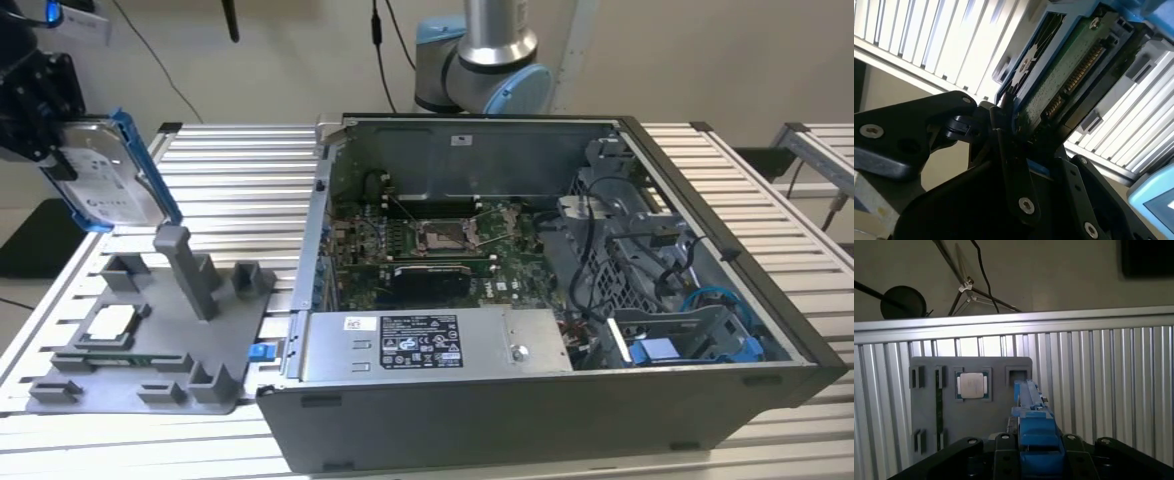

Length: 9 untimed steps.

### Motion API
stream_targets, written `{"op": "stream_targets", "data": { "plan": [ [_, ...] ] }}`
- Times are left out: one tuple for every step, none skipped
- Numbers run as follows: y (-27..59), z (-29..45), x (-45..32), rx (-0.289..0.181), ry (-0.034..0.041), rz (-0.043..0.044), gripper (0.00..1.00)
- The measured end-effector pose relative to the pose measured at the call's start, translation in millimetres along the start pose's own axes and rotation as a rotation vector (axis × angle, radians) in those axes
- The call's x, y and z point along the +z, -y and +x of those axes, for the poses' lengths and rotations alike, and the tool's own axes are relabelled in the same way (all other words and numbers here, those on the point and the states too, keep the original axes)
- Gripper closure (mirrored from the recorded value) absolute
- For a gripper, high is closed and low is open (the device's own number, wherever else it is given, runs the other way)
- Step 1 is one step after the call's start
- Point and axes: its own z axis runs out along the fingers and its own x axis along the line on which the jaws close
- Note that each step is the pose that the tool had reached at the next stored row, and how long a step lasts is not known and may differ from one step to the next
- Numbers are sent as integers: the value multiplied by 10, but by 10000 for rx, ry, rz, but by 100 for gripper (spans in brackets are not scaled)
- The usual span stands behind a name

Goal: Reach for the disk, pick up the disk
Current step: 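Pick up the disk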

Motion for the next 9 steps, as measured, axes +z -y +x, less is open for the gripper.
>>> {"op": "stream_targets", "data": {
  "plan": [
    [0,-1,-14,-1,0,1,100],
    [0,-3,-28,-1,1,1,100],
    [0,-4,-41,0,1,1,100],
    [0,-5,-54,0,0,0,100],
    [0,-6,-67,0,0,0,100],
    [0,-8,-79,0,0,0,100],
    [0,-9,-92,0,1,0,100],
    [-1,-10,-104,-1,1,1,100],
    [-1,-11,-118,0,0,0,100]
  ]
}}
